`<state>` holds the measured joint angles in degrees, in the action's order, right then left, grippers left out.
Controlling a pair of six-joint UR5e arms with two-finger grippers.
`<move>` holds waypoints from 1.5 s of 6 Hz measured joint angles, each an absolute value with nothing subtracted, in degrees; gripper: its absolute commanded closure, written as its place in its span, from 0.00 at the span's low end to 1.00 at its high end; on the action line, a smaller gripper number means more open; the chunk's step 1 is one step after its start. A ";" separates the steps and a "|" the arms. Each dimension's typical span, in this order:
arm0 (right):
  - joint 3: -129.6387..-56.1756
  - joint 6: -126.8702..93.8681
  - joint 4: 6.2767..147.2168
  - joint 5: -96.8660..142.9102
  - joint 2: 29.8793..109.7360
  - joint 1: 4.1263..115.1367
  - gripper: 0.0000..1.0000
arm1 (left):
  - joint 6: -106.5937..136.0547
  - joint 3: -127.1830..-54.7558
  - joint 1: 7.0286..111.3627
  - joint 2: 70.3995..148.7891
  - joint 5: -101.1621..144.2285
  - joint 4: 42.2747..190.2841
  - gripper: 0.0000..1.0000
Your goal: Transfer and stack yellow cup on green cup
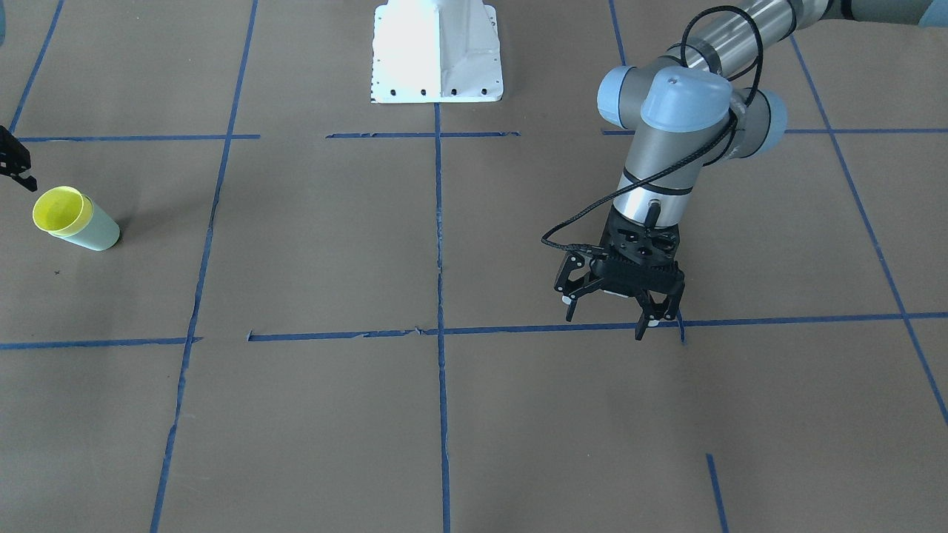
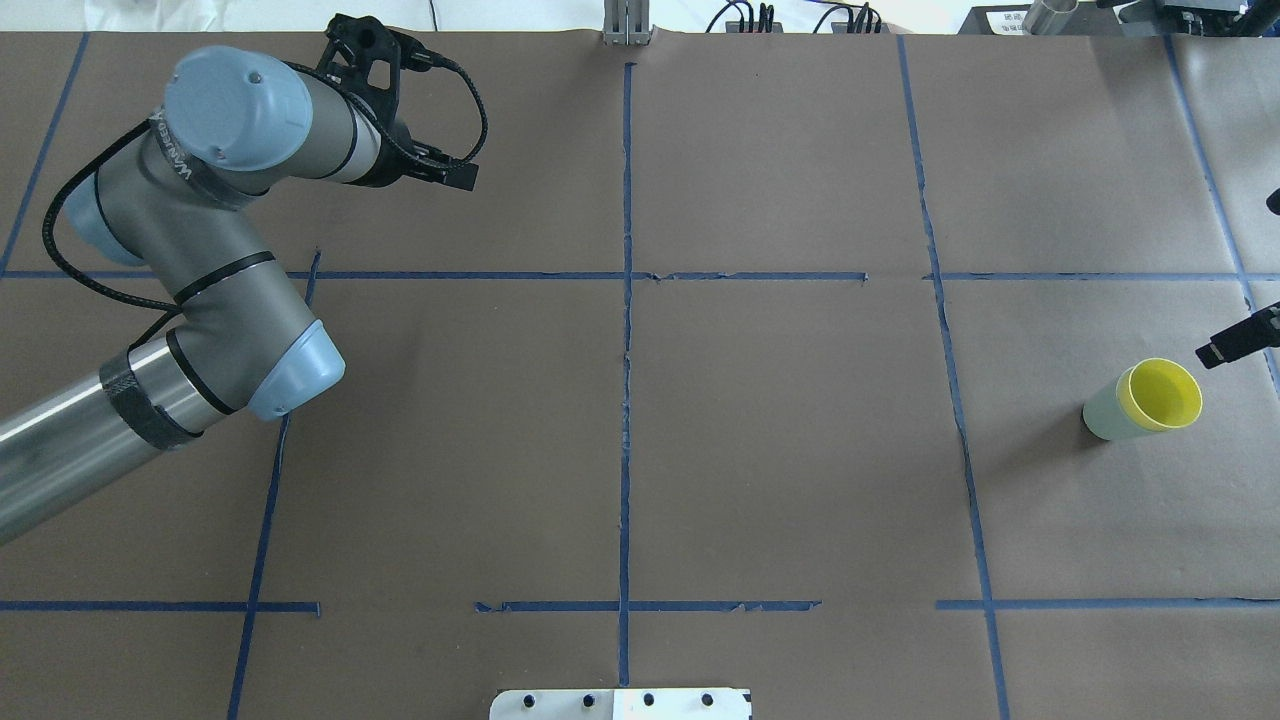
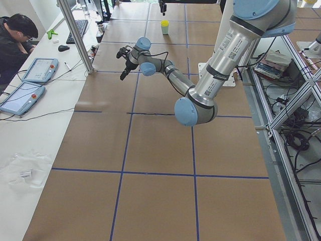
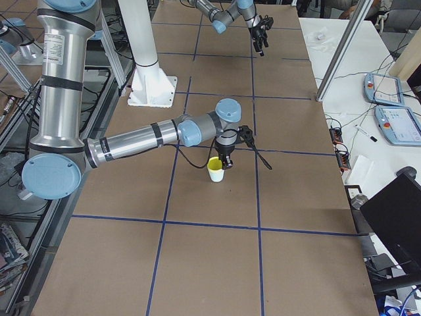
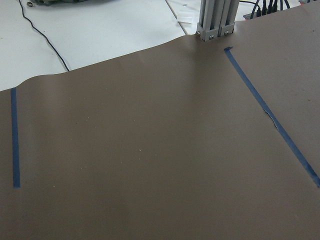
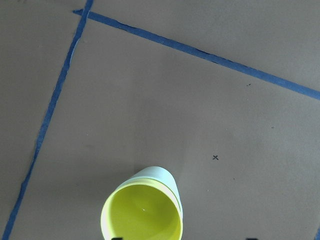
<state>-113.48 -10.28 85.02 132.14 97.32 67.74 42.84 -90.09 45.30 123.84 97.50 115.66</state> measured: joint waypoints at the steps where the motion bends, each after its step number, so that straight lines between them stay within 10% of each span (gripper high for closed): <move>1: -113.42 -9.85 85.14 131.98 97.58 68.35 0.00 | 42.64 -90.07 45.54 123.76 98.45 115.43 0.00; 9: -110.82 2.15 85.37 132.20 109.34 85.12 0.00 | -10.80 -89.88 75.57 111.45 126.99 85.47 0.00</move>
<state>-110.82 2.15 85.37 132.20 109.34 85.12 -10.80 -89.88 75.57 111.45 126.99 85.47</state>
